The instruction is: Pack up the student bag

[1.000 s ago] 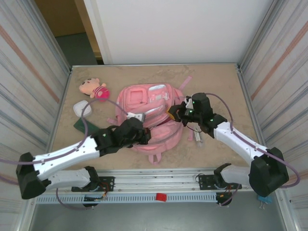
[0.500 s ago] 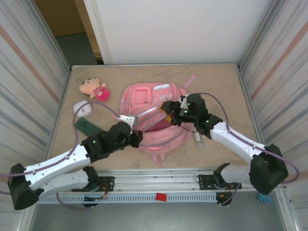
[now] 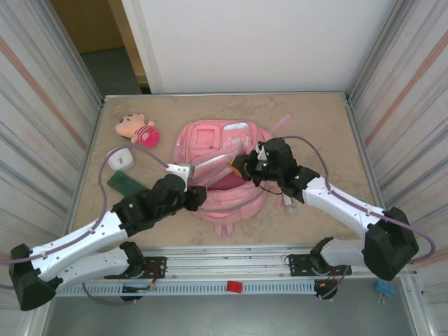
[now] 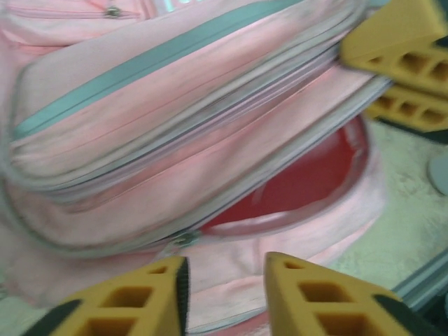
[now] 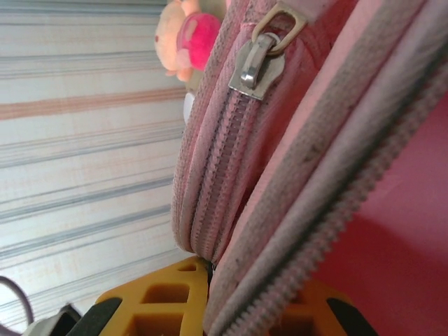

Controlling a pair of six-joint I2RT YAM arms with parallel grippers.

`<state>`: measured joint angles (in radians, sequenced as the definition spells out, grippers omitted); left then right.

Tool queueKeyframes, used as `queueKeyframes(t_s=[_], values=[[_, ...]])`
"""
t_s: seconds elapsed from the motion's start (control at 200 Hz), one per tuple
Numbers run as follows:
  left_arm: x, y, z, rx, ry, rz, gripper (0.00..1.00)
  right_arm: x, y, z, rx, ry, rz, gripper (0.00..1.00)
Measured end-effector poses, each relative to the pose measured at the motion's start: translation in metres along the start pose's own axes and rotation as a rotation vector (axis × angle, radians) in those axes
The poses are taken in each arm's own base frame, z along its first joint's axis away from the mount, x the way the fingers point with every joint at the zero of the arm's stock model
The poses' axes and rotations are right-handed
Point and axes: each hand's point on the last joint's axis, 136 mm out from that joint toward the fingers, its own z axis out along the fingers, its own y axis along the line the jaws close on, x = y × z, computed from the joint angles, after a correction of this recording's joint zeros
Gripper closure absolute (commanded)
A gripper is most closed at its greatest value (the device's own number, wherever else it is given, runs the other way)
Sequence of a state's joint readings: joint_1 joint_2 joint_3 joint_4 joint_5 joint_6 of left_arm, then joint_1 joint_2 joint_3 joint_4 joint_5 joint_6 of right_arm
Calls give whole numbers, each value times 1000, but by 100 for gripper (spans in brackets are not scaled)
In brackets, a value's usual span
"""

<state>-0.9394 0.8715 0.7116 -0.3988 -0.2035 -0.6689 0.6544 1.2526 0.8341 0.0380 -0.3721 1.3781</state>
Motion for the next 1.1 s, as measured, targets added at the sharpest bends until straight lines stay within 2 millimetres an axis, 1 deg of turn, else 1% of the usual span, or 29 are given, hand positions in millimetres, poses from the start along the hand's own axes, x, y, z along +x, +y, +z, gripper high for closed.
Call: queueKeyframes(t_s=[0.055,0.13,0.235,0.321,0.401,0.591,0.621,0.646,0.732,0.852,1.022,1.102], values=[[3,10,0,-25,10,-18,51,-1,3,-1,0,7,0,100],[11,20,4,-48,36,-24,48,-2,6,-1,1,16,-3,100],[25,30,12,-58,83,-37,45,-1,9,1,3,33,-10,100],[34,36,20,-58,120,-45,45,-1,11,1,3,39,-12,100],[39,39,27,-56,146,-49,44,-1,12,1,1,47,-11,100],[41,33,44,-25,174,-38,47,1,11,2,8,61,-5,100],[42,33,47,-21,177,-35,49,1,10,1,8,61,-4,100],[42,32,48,-17,179,-33,53,1,10,1,8,64,-3,100],[40,28,54,-9,190,-16,78,1,10,1,9,75,1,100],[38,22,59,0,210,11,100,-6,16,-1,0,79,-4,100],[26,16,55,7,194,34,100,-15,21,-13,0,109,-26,100],[18,19,49,5,170,27,100,-22,22,-21,5,127,-36,100]])
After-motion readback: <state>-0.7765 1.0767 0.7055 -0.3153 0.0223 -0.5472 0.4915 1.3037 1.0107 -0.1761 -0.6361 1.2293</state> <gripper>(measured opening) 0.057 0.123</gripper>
